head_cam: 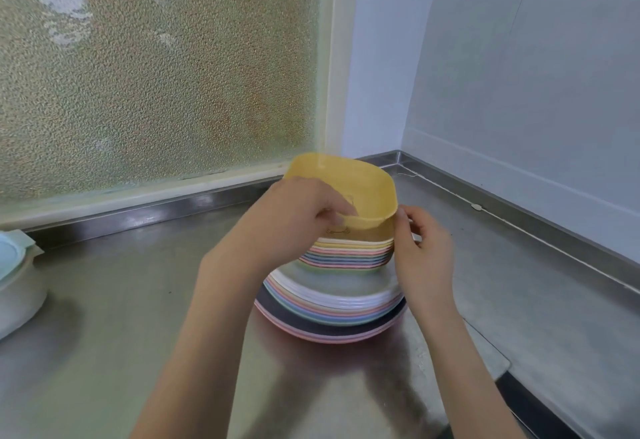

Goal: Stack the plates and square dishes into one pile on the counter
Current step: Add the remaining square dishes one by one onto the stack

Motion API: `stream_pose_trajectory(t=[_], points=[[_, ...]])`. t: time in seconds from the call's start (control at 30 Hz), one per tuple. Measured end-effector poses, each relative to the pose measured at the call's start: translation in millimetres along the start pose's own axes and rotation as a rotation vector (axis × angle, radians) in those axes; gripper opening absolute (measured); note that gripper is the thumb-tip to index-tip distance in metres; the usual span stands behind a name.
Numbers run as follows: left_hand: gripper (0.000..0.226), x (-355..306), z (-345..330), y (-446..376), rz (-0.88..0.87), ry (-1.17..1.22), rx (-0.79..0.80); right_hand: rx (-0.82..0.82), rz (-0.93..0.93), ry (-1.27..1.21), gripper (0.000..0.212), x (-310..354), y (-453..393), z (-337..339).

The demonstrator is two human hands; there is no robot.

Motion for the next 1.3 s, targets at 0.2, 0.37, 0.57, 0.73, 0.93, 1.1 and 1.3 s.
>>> stream_pose_trajectory(t=[0.2, 0.37, 0.57, 0.73, 0.93, 1.1, 1.3], points=[[0.02, -2, -7, 1, 0.035, 0.14, 0.171, -0.079, -0.057, -0.122, 0.011, -3, 2, 3], [0.024, -5, -15, 1, 0.036, 0.134, 0.299, -0.016, -0.036, -0.252, 0.028, 5, 1, 1], [0.019, 37, 17, -3, 0.136, 0.587, -0.192, 0.144, -0.033, -0.251, 0.022, 4, 1, -8], [0.033, 132, -1, -15, 0.451, 0.529, -0.422, 0.133, -0.064, -0.264, 0.029, -3, 1, -9], [0.029, 191, -62, -30, 0.518, 0.361, -0.082, 0.113, -0.031, -0.247, 0.031, -6, 5, -12], [0.023, 217, -73, -48, 0.59, 0.091, 0.035, 0.117, -0.039, -0.248, 0.035, -7, 4, -12], [0.014, 220, -70, -35, 0.529, -0.041, -0.03, 0.118, -0.034, -0.239, 0.036, -9, 5, -13]])
Point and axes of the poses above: each hand's wrist, its own y-axis away from the middle knuckle, its own z-axis out of the back of the hand, x = y × z, the point moved 4 cm from there along -y, towards the middle knuckle, and after that the axes turned 3 degrees about -x, right-handed, at the moved point
